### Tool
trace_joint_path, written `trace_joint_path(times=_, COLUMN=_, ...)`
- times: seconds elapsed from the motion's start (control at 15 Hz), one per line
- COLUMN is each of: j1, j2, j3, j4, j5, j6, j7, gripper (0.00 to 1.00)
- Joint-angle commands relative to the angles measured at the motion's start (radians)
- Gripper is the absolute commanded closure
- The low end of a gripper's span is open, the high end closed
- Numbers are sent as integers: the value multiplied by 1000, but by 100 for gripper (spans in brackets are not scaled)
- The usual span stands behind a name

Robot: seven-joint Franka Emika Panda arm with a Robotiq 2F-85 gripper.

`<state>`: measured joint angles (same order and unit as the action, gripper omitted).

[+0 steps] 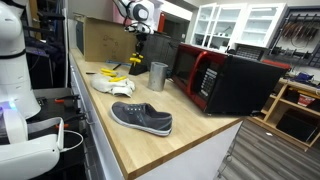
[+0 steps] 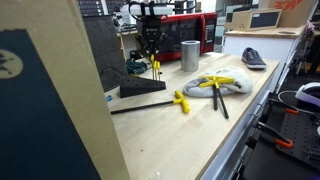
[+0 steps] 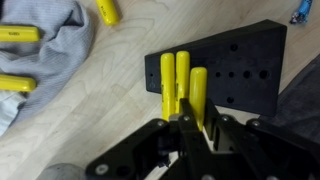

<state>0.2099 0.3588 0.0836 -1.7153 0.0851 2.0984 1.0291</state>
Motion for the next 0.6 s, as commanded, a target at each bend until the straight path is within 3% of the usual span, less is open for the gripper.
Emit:
trace_joint_path(times=0.0, j1=13, j2=-8, j3=-8, j4=-9, j5=-12, j6=9, j7=21, gripper=96)
trace_joint_path(times=0.53, j1=18, j2=2, j3=-9, j4=-3, j5=-14, j6=10, j7=21, gripper=96)
